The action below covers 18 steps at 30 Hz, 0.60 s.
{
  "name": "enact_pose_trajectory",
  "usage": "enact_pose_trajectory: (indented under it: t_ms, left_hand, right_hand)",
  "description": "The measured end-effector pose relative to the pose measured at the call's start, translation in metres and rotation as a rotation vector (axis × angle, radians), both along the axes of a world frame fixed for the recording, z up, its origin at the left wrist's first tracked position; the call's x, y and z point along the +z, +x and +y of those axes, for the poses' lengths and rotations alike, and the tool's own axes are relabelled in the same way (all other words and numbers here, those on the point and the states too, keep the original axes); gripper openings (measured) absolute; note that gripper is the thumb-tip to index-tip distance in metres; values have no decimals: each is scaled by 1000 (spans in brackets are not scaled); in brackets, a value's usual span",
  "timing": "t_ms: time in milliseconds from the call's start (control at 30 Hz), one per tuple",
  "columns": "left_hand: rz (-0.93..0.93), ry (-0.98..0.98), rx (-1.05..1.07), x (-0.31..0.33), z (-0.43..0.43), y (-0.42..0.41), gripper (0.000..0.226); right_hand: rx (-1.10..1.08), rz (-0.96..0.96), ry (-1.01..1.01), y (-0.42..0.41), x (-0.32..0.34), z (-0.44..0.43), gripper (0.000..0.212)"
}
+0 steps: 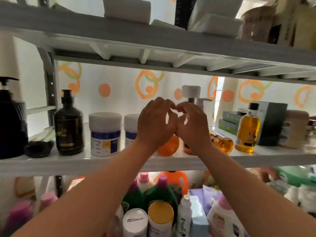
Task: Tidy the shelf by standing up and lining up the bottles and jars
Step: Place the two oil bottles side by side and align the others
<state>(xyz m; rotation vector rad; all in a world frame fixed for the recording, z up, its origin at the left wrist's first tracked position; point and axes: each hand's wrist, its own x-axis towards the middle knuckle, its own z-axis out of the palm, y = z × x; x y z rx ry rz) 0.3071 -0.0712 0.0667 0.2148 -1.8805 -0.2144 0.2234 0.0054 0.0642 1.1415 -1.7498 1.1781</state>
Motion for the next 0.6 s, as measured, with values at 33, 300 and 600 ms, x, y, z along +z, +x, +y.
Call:
enact_pose_trajectory:
  t_ms: [33, 300, 600]
  left_hand:
    - [-16, 18, -49, -1, 14, -8, 38]
    - [-222, 172, -327, -19, 95, -86, 32]
    - [-455, 383, -367, -41, 129, -151, 62]
  right_hand:
    - [-17, 9, -1, -7, 0, 10, 21]
    - [-233, -122, -31, -77, -16, 95, 18]
    - [-225, -506, 198, -129, -47, 128, 41]
